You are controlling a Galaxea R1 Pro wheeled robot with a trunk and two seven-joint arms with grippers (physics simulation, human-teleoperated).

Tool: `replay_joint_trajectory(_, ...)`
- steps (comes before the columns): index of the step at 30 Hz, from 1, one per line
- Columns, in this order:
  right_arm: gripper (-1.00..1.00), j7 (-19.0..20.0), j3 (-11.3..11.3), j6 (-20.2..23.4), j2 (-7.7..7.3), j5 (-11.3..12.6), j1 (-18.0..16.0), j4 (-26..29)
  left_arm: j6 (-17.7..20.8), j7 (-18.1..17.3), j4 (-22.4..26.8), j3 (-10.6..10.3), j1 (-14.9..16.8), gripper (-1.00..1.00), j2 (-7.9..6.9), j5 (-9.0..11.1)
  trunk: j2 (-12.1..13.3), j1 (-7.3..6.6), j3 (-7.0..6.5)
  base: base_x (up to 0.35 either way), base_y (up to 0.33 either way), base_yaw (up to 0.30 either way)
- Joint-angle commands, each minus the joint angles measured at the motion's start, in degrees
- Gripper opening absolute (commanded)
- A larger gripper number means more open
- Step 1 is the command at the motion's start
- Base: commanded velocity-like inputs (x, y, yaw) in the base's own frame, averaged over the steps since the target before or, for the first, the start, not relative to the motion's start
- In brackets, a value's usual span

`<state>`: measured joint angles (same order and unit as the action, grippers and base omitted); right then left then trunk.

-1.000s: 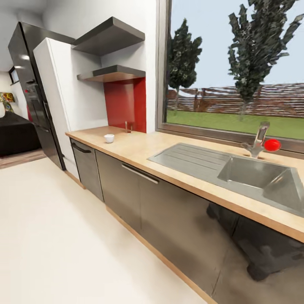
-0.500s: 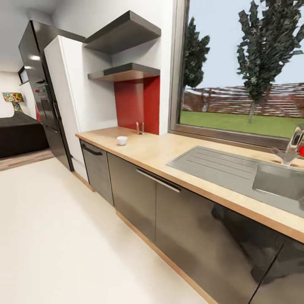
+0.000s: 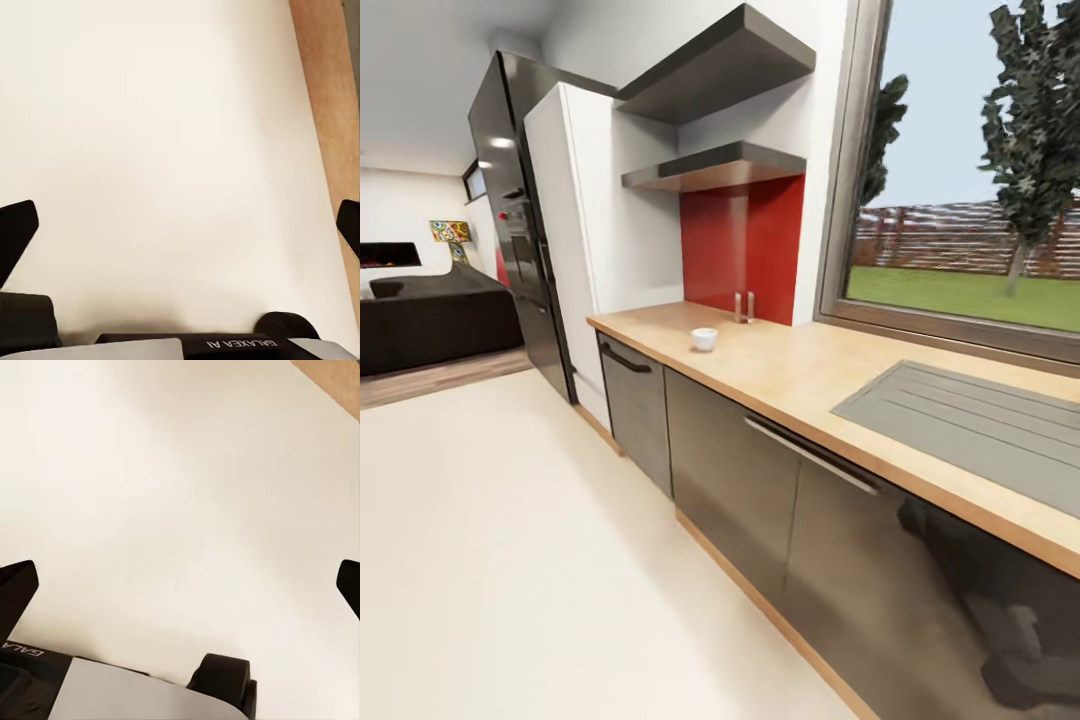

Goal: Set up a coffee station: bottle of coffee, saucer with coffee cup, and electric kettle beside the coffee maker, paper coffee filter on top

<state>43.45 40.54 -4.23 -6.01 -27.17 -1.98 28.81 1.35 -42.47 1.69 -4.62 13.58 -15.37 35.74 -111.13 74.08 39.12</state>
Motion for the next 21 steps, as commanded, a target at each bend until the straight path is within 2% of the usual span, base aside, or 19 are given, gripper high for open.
replay_joint_trajectory(1,1.0,0.3,0.4,-0.4,0.03,-0.6,0.0,0.0,0.1,-0.2,0.0,-0.5,0.0,1.0,-0.01,0.6,0.0,0.02,0.06,0.249,0.23,0.269)
replay_joint_trajectory(13,1.0,0.4,0.4,-0.4,0.03,-0.7,0.0,0.0,0.1,-0.2,0.0,-0.5,0.0,1.0,-0.01,0.6,0.0,0.02,0.06,0.249,0.23,0.267)
replay_joint_trajectory(21,1.0,0.4,0.4,-0.4,0.03,-0.7,0.0,0.0,0.1,-0.2,0.0,-0.5,0.0,1.0,-0.01,0.6,0.0,0.02,0.06,0.249,0.23,0.065)
